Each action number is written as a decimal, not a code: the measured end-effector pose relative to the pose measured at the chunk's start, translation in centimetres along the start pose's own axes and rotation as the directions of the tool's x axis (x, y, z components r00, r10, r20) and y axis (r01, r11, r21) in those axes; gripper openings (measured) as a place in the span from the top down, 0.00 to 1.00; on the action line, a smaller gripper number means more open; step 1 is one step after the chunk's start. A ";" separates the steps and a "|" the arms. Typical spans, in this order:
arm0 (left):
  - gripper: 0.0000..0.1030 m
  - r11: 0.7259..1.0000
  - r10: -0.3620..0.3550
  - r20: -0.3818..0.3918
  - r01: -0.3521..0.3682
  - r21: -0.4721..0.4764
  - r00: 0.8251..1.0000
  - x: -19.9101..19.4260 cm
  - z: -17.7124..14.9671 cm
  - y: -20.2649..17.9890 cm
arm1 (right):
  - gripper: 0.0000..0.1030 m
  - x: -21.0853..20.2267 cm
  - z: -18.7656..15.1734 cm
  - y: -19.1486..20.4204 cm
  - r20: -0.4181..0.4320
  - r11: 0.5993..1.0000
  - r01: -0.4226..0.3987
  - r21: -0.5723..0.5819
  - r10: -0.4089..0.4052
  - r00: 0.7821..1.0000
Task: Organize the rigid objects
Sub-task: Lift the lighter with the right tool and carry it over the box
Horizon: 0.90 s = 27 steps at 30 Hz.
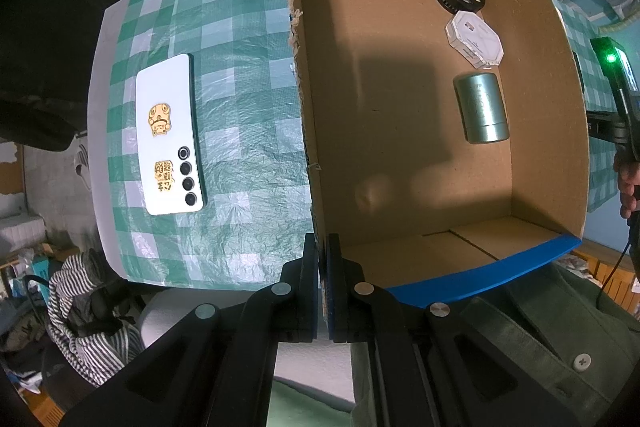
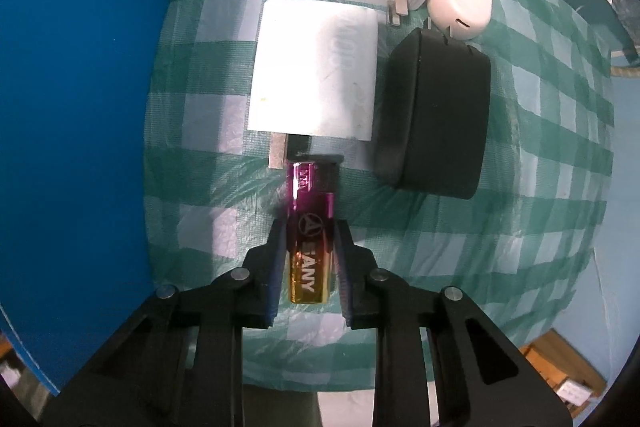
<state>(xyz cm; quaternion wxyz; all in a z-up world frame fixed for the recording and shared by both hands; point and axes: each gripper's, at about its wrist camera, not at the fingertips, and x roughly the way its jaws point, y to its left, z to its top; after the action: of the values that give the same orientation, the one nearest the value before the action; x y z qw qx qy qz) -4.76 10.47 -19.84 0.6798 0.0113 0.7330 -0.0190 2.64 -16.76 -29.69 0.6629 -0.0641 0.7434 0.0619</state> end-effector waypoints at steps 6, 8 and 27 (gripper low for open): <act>0.97 1.000 0.001 -0.001 -0.001 0.002 1.000 0.1 0.0 -0.1 | 0.79 0.2 -1.1 -1.3 -0.005 0.999 -0.036 -0.001 0.036 0.999; 0.97 1.000 0.002 -0.001 -0.002 0.002 1.000 0.1 0.0 -0.1 | 0.79 -0.5 -1.5 -1.8 -0.001 0.999 -0.048 -0.004 0.048 0.999; 0.97 1.000 0.004 -0.001 -0.004 0.005 1.000 0.1 0.0 -0.1 | 0.79 -6.9 -0.6 -2.7 0.074 0.992 -0.079 -0.094 0.086 0.994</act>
<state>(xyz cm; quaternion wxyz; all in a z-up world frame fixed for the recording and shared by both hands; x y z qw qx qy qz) -4.77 10.42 -19.97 0.6793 0.0145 0.7334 -0.0194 3.28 -19.41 -22.76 0.6846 -0.0610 0.7154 0.1257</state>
